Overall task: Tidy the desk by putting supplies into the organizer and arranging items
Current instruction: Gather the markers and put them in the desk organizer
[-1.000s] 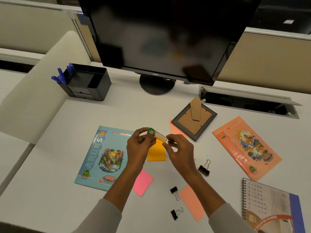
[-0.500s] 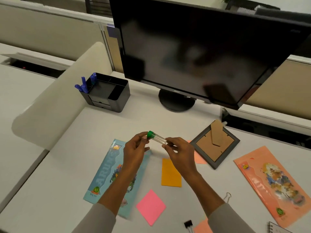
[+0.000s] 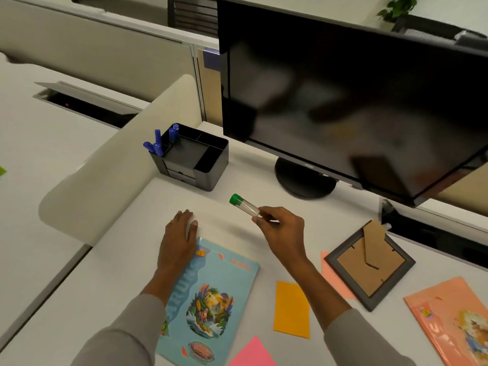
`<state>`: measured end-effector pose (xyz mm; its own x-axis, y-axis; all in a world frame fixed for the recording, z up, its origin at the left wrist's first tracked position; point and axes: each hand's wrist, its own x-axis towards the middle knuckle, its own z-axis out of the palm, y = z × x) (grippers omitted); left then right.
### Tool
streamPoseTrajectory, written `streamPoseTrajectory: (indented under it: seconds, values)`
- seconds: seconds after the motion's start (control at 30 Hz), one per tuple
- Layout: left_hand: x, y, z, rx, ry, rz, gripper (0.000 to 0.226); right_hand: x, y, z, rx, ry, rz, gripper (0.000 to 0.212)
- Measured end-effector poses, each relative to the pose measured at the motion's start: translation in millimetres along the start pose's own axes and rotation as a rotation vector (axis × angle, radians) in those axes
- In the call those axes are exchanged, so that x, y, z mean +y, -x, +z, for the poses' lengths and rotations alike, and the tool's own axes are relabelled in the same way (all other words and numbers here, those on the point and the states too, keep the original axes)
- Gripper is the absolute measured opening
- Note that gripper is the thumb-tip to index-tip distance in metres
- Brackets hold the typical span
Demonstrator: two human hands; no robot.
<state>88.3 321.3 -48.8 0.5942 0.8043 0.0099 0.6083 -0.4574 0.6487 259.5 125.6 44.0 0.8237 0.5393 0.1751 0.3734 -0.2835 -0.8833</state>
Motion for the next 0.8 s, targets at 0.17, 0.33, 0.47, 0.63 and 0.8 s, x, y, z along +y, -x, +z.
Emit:
streamPoseTrajectory:
  seconds: [0.17,0.33,0.47,0.63,0.8]
  values:
    - [-3.7,-2.1,0.4,-0.004,-0.038,0.043,0.044,-21.1,-38.0,34.0,-0.009,-0.018,-0.053,0.023]
    - [-3.4,-3.2,2.9,0.023,-0.062,0.03,0.042,-47.3,-77.0,78.0,-0.021,-0.044,-0.109,0.021]
    - [-3.6,-3.8,3.2,0.032,-0.08,0.015,0.041,-60.8,-105.5,113.3,-0.048,-0.042,-0.146,0.02]
    - [-7.1,-6.7,6.1,0.028,-0.076,0.01,0.042,-69.7,-133.8,151.4,-0.1,0.052,-0.144,0.026]
    - [-11.0,-8.5,9.1,0.027,-0.095,0.009,0.043,-66.9,-148.8,173.6,-0.136,0.168,-0.117,0.022]
